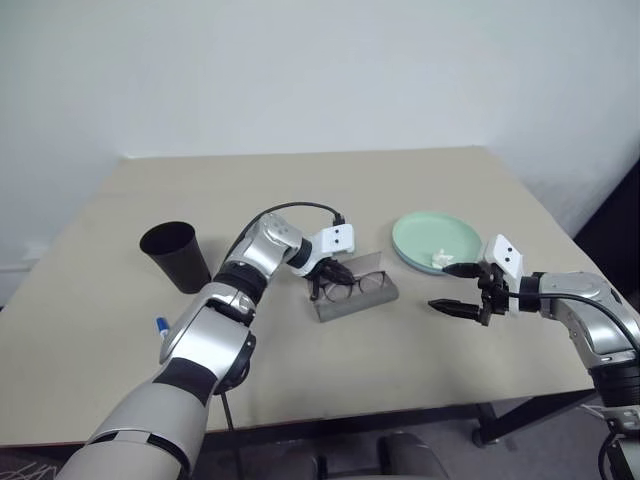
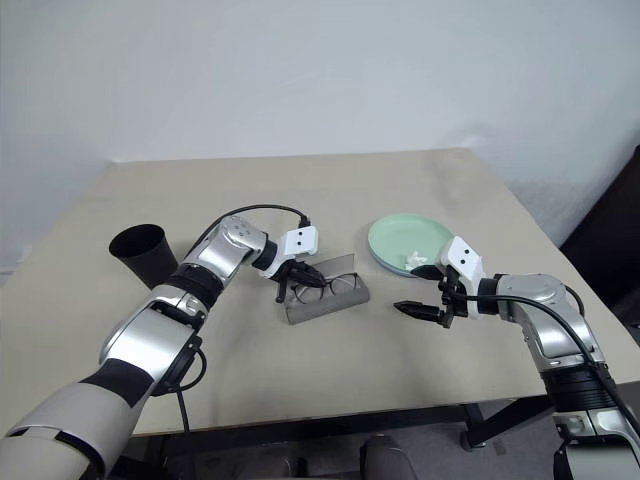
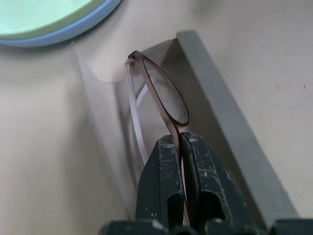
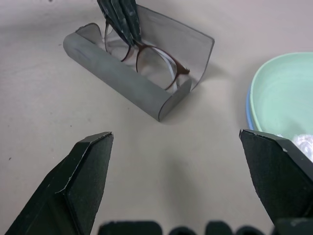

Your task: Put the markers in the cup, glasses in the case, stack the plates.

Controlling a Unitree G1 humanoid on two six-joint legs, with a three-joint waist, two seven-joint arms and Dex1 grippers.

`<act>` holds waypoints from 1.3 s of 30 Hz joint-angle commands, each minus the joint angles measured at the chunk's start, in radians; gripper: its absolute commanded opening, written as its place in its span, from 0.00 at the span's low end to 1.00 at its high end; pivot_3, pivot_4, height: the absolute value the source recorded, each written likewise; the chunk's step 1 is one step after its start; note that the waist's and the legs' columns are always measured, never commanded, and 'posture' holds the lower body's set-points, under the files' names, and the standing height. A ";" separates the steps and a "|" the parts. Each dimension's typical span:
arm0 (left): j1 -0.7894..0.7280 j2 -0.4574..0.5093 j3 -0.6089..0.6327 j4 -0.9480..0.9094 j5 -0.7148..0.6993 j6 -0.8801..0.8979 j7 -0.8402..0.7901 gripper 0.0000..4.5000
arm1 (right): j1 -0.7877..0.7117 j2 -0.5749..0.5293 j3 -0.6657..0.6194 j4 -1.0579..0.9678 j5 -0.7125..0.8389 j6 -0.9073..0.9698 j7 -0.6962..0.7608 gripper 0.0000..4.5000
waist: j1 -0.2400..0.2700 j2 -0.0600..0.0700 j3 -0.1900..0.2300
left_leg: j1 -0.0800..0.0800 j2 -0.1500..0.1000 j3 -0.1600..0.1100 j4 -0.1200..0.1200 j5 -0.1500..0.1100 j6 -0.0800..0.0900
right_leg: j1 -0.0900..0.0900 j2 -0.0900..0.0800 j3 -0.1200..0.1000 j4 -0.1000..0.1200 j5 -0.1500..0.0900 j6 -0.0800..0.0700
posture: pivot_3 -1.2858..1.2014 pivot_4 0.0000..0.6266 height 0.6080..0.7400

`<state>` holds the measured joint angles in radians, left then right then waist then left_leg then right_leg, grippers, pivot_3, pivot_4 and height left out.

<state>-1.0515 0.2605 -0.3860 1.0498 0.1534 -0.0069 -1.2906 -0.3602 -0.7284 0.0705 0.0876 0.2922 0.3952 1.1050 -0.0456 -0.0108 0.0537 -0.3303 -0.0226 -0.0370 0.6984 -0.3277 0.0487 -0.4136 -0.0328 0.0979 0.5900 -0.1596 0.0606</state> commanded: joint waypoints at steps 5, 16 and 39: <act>0.028 -0.008 0.034 -0.075 -0.045 0.093 -0.113 0.01 | -0.014 -0.001 -0.020 -0.031 0.005 -0.008 -0.014 1.00 | 0.000 0.000 0.000 | 0.000 0.000 0.000 0.000 0.000 0.000 | 0.000 0.000 0.000 0.000 0.000 0.000 | 0.52 0.00 1.00; 0.054 0.016 0.042 -0.096 -0.049 0.166 -0.126 0.01 | -0.031 0.006 -0.009 -0.015 -0.004 -0.016 -0.016 1.00 | -0.001 0.000 0.000 | 0.000 0.000 0.000 0.000 0.000 0.000 | 0.000 0.000 0.000 0.000 0.000 0.000 | 0.52 0.00 1.00; -0.076 -0.021 0.299 -0.204 -0.285 0.249 -0.009 0.50 | -0.028 0.008 -0.006 -0.015 -0.014 -0.014 -0.014 1.00 | -0.001 0.000 0.000 | 0.001 0.000 0.000 0.000 0.000 0.000 | 0.001 0.000 0.000 0.000 0.000 0.000 | 0.52 0.00 1.00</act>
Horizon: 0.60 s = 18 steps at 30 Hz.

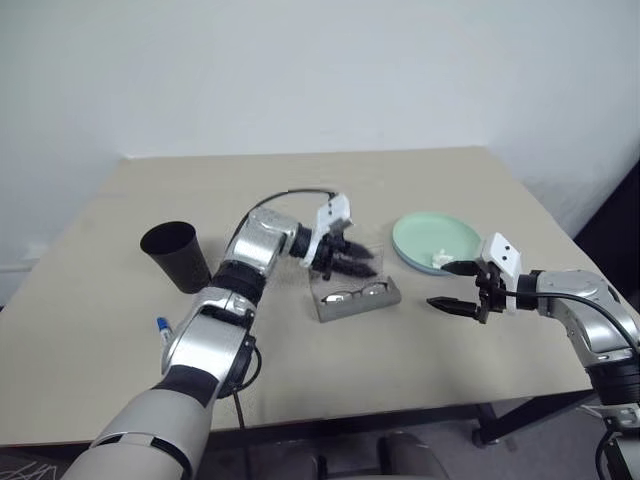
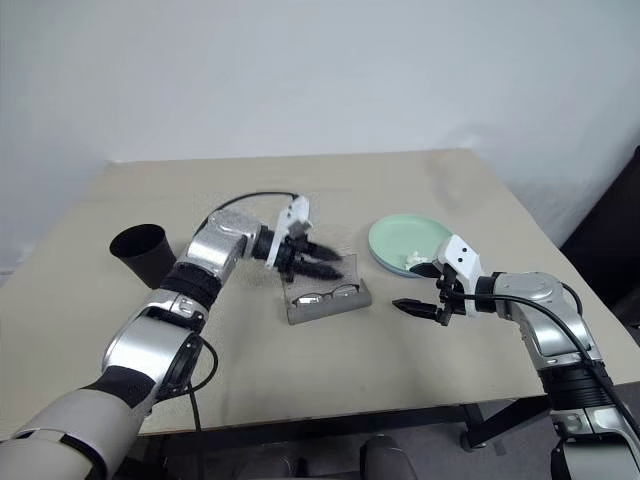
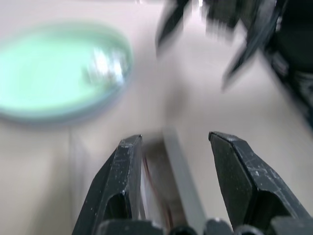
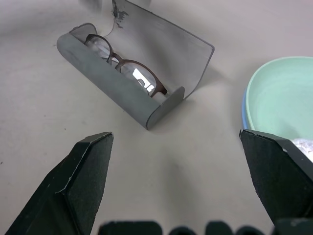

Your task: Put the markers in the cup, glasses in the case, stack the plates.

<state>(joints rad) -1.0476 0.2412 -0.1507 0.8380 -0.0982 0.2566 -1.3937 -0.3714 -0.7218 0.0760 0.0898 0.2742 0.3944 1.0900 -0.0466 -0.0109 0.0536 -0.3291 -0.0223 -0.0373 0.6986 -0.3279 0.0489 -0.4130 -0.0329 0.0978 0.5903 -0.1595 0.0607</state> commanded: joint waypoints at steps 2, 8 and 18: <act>-0.120 0.004 0.072 0.092 0.008 -0.071 0.216 0.41 | -0.017 0.003 -0.011 -0.016 0.003 -0.014 0.001 1.00 | 0.000 0.000 0.000 | 0.000 0.000 0.000 0.000 0.000 0.000 | 0.000 0.000 0.000 0.000 0.000 0.000 | 0.52 0.00 1.00; -0.162 0.016 -0.007 0.268 0.168 -0.219 0.484 0.00 | -0.012 0.005 -0.012 -0.020 0.005 -0.014 -0.004 1.00 | -0.002 0.000 0.000 | 0.003 0.000 0.000 0.000 0.000 0.000 | 0.002 0.000 0.000 0.001 0.000 0.000 | 0.52 0.00 1.00; -0.079 0.016 -0.196 0.370 0.374 -0.347 0.393 0.00 | 0.007 0.007 -0.019 -0.041 0.010 -0.005 -0.021 1.00 | 0.001 0.000 0.000 | 0.001 -0.001 0.000 0.000 0.000 0.001 | 0.002 0.000 0.000 -0.001 0.000 0.001 | 0.52 0.00 1.00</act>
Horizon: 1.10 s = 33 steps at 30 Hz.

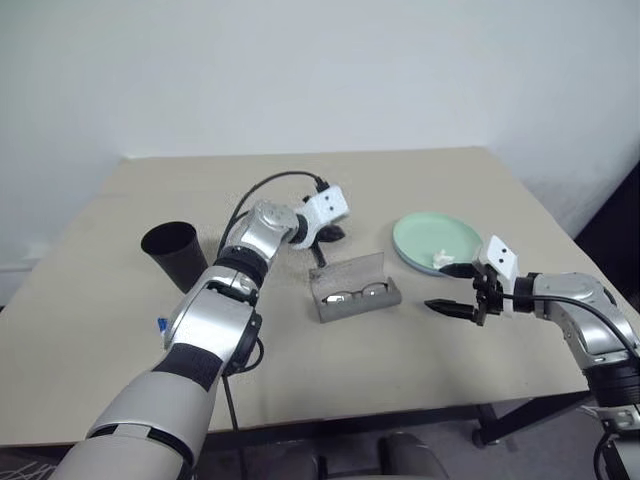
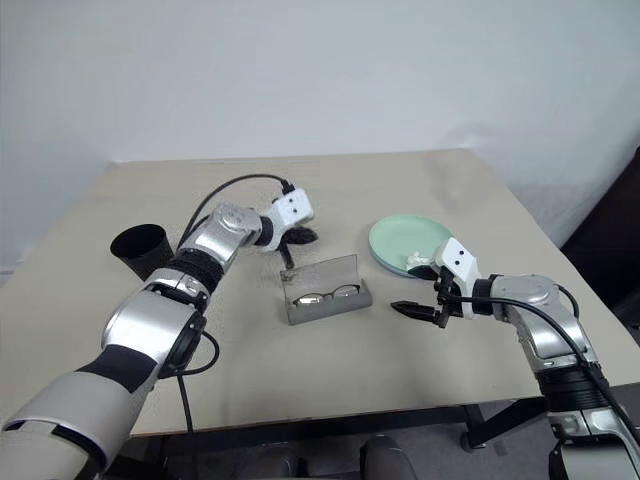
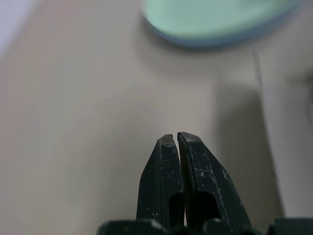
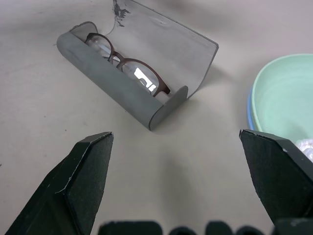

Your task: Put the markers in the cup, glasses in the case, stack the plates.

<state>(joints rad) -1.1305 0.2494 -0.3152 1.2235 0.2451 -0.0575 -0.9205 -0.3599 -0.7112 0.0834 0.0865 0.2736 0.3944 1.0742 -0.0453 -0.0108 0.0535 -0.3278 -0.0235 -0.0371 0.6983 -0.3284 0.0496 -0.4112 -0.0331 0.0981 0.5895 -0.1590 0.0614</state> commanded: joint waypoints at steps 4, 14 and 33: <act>0.031 0.004 -0.003 -0.048 -0.019 -0.009 -0.226 0.00 | 0.004 -0.008 -0.032 -0.044 0.013 -0.003 -0.009 1.00 | 0.000 0.000 0.000 | 0.000 0.000 0.000 0.000 0.000 0.000 | 0.000 0.000 0.000 0.000 0.000 0.000 | 0.52 0.00 1.00; 0.101 0.020 0.090 -0.255 -0.180 0.152 -0.488 0.00 | 0.006 -0.005 -0.030 -0.055 0.014 0.006 -0.011 1.00 | -0.004 0.000 0.000 | -0.001 0.001 0.000 0.002 0.000 0.000 | 0.000 0.000 0.000 0.001 0.000 0.000 | 0.52 0.00 1.00; 0.108 -0.009 0.224 -0.400 -0.331 0.318 -0.221 0.00 | -0.005 0.006 -0.019 -0.056 0.009 0.005 -0.009 1.00 | -0.003 -0.001 0.000 | 0.001 0.001 0.000 0.003 0.000 0.001 | 0.000 0.000 0.000 0.002 0.000 0.000 | 0.52 0.00 1.00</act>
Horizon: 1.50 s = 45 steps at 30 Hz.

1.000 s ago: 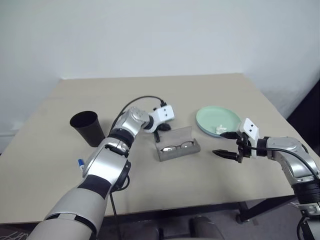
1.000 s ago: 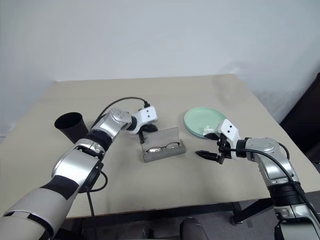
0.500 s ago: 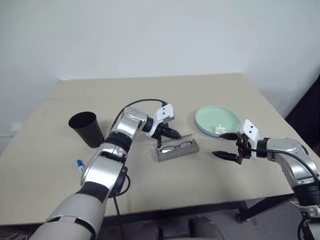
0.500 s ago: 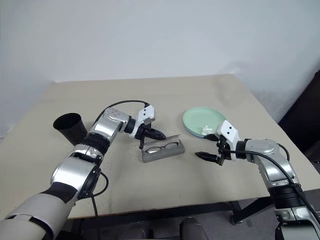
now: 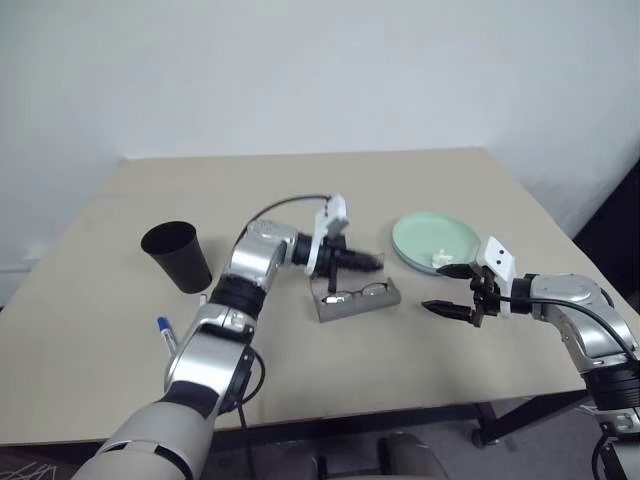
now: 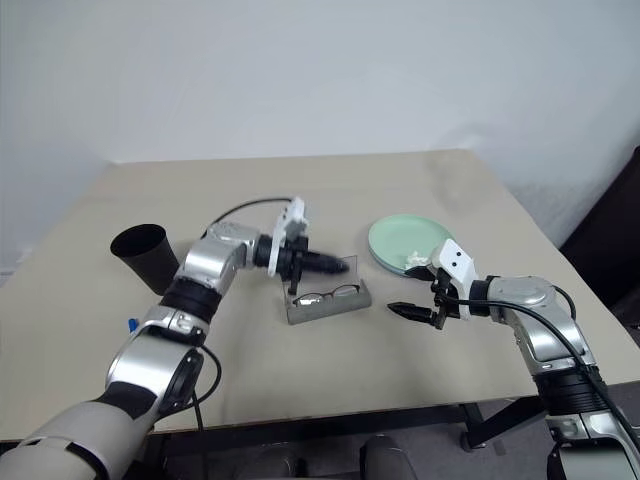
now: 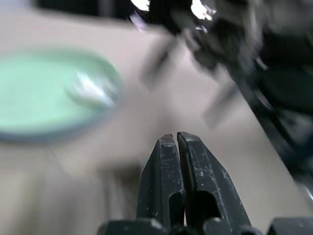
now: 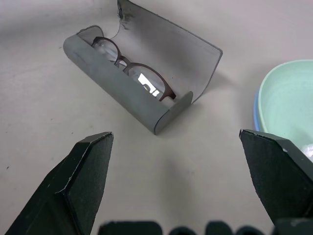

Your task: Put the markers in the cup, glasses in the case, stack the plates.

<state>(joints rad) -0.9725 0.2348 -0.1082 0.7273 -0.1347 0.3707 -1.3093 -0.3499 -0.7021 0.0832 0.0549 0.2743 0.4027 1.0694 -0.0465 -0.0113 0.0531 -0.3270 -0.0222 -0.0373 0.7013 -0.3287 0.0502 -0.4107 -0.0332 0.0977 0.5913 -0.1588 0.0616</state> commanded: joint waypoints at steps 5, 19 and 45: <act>-0.102 0.033 -0.100 0.299 0.239 -0.295 0.382 0.00 | -0.016 0.001 -0.018 -0.025 0.008 -0.003 -0.006 1.00 | -0.002 0.000 0.000 | 0.002 0.000 0.001 0.000 0.000 0.000 | 0.001 0.000 0.000 0.000 0.000 0.000 | 0.52 0.00 1.00; -0.055 0.024 -0.107 0.314 0.199 -0.305 0.063 0.00 | 0.008 0.003 -0.027 -0.045 0.013 0.006 -0.021 1.00 | 0.011 0.000 0.000 | -0.003 -0.001 0.000 0.000 0.000 0.001 | -0.001 0.000 0.000 -0.001 0.000 0.000 | 0.52 0.00 1.00; 0.097 -0.023 0.049 -0.069 0.137 -0.137 0.540 0.00 | -0.004 0.004 -0.023 -0.047 0.012 0.008 -0.022 1.00 | 0.007 0.000 0.000 | 0.000 0.000 0.000 -0.001 0.000 0.000 | 0.000 0.000 0.000 -0.001 0.001 0.000 | 0.52 0.00 1.00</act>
<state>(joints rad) -0.8649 0.2119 -0.0957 0.7241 -0.0066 0.2435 -0.8780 -0.3340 -0.6912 0.0843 0.0434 0.2748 0.4168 1.0494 -0.0394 -0.0114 0.0529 -0.3265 -0.0220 -0.0369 0.7004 -0.3291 0.0506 -0.4110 -0.0336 0.0981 0.5907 -0.1582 0.0620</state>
